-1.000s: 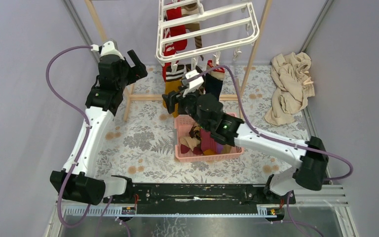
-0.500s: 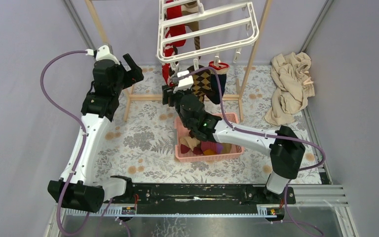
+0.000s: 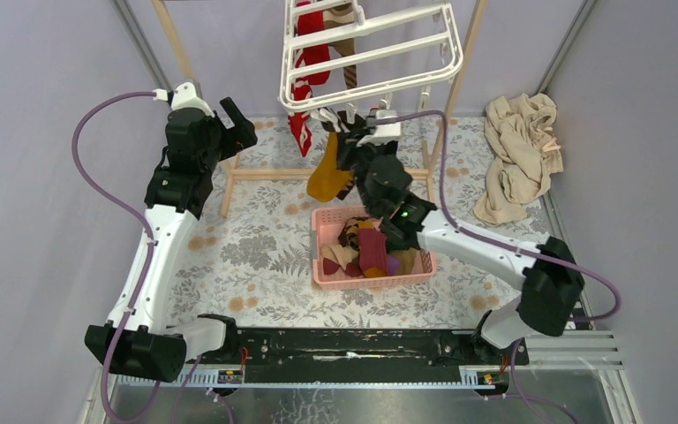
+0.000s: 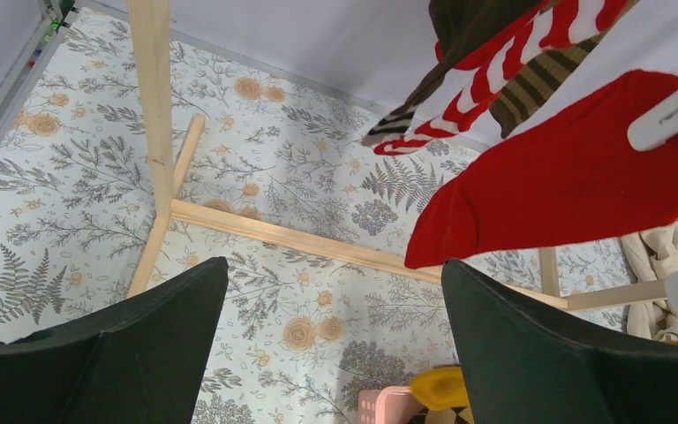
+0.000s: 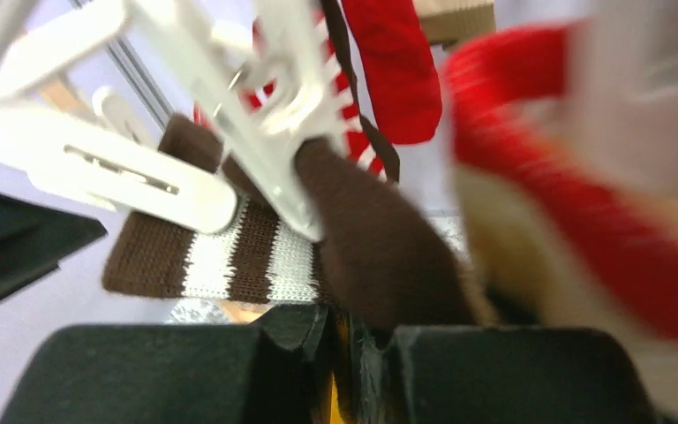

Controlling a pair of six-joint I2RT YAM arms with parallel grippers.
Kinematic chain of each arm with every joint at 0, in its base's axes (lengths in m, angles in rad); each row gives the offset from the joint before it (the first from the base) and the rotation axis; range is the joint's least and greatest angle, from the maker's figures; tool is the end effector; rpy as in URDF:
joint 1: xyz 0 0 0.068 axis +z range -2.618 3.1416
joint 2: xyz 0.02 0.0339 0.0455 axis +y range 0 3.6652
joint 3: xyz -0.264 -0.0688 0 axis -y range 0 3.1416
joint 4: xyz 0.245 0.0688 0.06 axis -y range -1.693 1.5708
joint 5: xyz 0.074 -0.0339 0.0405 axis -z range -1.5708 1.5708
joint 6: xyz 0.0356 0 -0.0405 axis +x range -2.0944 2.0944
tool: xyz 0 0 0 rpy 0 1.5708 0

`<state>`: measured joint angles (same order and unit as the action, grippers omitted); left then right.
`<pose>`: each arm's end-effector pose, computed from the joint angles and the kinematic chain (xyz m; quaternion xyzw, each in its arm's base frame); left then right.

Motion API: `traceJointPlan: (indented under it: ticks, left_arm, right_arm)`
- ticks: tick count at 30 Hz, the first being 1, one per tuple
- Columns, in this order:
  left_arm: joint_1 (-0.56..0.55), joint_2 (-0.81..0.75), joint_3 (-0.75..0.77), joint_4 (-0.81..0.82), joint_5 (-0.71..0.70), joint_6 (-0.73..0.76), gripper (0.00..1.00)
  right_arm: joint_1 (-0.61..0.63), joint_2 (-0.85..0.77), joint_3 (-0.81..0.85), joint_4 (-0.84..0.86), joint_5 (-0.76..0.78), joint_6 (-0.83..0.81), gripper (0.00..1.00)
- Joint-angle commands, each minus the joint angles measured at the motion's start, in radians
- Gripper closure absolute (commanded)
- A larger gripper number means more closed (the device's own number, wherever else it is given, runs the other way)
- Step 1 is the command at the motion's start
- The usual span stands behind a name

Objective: Remove the socks clipped to the hanger
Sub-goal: Adjust the hanger on the clothesline.

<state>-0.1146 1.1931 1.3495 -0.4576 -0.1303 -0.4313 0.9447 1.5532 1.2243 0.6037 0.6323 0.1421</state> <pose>0.2585 -0.0251 0.4239 -0.1648 0.7873 -0.1090 0.5840 0.2312 0.2838 0.3830 0.0041 0.6249 0.2312 0.7457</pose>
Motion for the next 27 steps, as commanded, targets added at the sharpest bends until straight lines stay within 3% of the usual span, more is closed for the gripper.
traceJointPlan:
  ticks: [1,16,27]
  left_arm:
    - [0.01,-0.022,0.0,0.034,0.017,0.014,0.01]
    - [0.01,-0.031,0.024,0.015,0.018,0.009,0.01]
    - [0.01,-0.045,0.032,0.001,0.007,0.017,0.01]
  right_arm:
    - [-0.048,-0.113,-0.045,0.066,-0.086,0.109,0.88]
    - [-0.34,-0.259,-0.125,0.025,-0.452,0.445,0.91]
    - [-0.594,-0.188,-0.115,0.149,-0.884,0.8,0.92]
